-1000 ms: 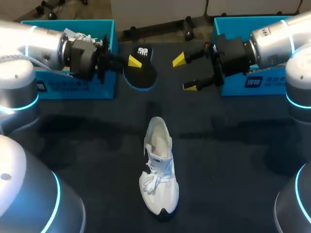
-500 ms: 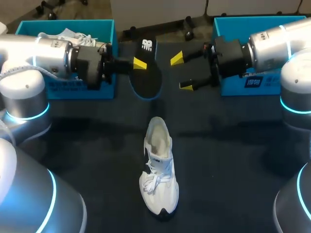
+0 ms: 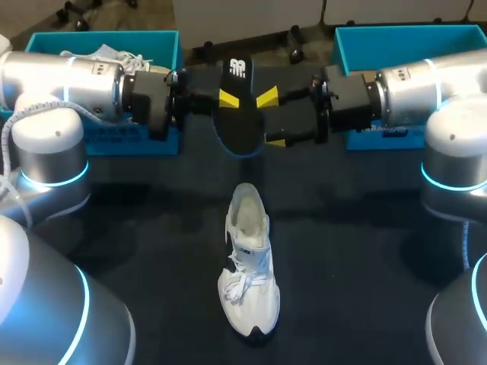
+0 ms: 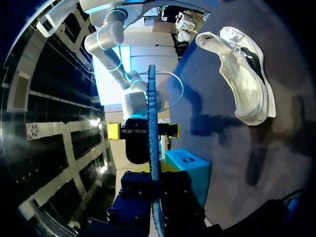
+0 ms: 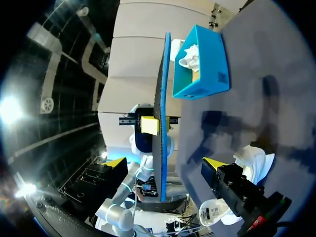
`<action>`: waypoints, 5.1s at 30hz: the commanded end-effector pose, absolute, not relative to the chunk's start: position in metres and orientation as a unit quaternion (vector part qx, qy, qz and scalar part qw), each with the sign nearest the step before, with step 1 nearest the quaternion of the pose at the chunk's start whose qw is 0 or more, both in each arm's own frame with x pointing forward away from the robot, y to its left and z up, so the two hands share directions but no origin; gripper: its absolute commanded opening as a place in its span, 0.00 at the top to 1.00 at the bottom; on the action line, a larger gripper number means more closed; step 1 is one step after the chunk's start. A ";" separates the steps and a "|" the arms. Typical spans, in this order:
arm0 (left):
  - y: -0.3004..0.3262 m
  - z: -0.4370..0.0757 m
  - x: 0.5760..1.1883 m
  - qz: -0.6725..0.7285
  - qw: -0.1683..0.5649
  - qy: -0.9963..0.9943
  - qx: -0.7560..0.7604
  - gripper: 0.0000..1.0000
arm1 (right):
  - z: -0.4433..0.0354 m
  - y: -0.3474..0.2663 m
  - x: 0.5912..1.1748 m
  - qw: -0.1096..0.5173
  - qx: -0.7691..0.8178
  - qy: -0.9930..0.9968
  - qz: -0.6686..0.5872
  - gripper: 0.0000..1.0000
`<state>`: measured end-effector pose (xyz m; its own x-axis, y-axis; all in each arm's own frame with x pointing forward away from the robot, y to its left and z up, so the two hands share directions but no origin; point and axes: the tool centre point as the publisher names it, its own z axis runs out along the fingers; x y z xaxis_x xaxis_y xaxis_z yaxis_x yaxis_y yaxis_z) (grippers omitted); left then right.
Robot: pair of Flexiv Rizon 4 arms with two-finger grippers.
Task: Take the shoe out of the shoebox, open the shoe tongue, remove and reinsert the insole, then place the shoe into the shoebox
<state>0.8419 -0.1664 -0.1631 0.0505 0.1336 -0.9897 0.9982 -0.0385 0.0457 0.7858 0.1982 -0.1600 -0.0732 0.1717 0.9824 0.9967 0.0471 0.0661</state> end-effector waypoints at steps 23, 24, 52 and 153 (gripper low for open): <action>-0.174 -0.165 0.850 -0.447 0.488 0.497 0.562 1.00 | -0.164 0.216 0.798 0.461 -0.503 -0.562 -0.468 0.63; -0.174 -0.165 0.851 -0.446 0.488 0.497 0.562 1.00 | -0.164 0.216 0.797 0.461 -0.502 -0.562 -0.468 0.64; -0.175 -0.167 0.854 -0.443 0.499 0.495 0.557 1.00 | -0.164 0.229 0.804 0.469 -0.490 -0.560 -0.476 1.00; -0.077 -0.279 0.715 -0.216 0.046 0.968 0.120 0.00 | -0.240 0.202 0.773 0.194 -0.204 -0.668 -0.689 1.00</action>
<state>0.7138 -0.0770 -0.2745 -0.9687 0.2021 -0.1440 0.2443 0.8783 -0.4111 0.7727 0.2007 -0.2393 -0.8416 0.0039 0.5401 0.5396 -0.0355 0.8411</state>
